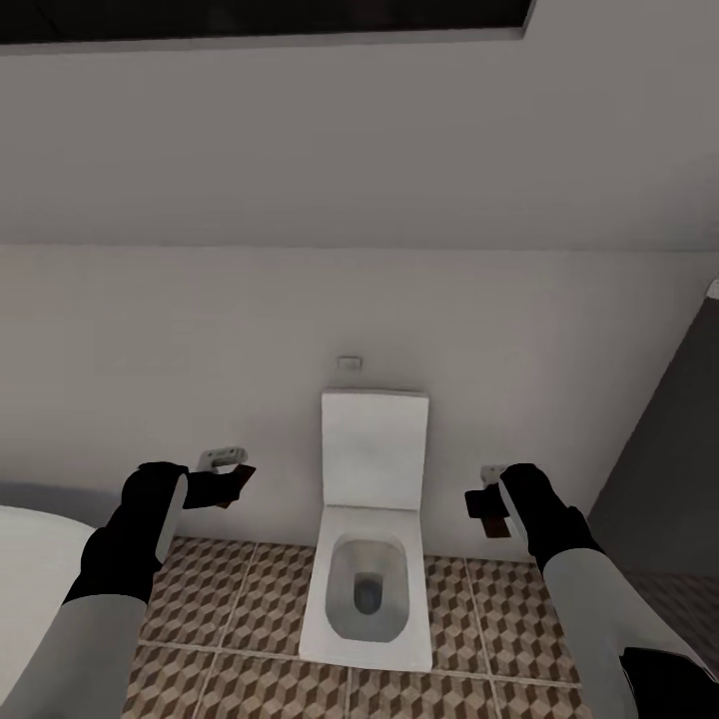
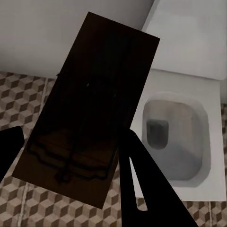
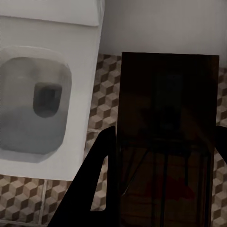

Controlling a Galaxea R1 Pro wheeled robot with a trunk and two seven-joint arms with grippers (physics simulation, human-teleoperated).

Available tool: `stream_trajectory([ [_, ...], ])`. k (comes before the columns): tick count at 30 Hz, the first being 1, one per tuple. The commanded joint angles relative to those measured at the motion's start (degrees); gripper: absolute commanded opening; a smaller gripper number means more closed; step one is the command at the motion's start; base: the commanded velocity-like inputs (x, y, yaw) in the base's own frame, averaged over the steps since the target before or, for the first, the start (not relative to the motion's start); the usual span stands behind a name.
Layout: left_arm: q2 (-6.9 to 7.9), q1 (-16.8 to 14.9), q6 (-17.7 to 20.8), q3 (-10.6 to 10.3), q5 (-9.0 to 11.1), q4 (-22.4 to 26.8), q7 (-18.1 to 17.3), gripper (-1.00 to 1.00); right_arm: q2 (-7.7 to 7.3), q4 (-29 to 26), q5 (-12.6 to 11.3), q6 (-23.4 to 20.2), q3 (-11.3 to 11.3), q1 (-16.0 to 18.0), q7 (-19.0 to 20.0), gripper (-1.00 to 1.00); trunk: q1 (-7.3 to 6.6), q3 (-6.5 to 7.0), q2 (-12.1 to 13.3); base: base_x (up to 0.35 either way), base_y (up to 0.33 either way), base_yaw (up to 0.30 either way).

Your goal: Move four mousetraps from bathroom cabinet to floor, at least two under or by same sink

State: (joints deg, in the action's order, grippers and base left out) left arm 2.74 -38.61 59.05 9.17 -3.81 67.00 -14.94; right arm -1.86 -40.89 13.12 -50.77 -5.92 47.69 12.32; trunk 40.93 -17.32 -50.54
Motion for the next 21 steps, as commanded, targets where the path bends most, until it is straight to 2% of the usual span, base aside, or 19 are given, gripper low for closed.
stream_trajectory([
  [1,-0.01,-0.05,0.21,0.06,-0.42,0.02,-0.44,-1.0,0.02,-0.07,0.55,-0.18,-0.15,0.04,0.52,-1.0,0.01,-0.08,-0.06,0.0,-0.003,0.0],
  [11,-0.07,-0.02,0.11,-0.03,-0.61,-0.11,-0.44,-1.0,0.01,0.01,0.26,0.03,-0.23,0.04,0.35,-1.0,0.01,-0.08,-0.06,0.0,0.0,-0.002],
  [21,-0.1,-0.02,0.11,-0.03,-0.56,-0.14,-0.44,-1.0,0.05,0.02,0.32,-0.38,-0.15,0.04,-0.08,-1.0,0.01,-0.08,-0.06,0.0,0.0,-0.118],
])
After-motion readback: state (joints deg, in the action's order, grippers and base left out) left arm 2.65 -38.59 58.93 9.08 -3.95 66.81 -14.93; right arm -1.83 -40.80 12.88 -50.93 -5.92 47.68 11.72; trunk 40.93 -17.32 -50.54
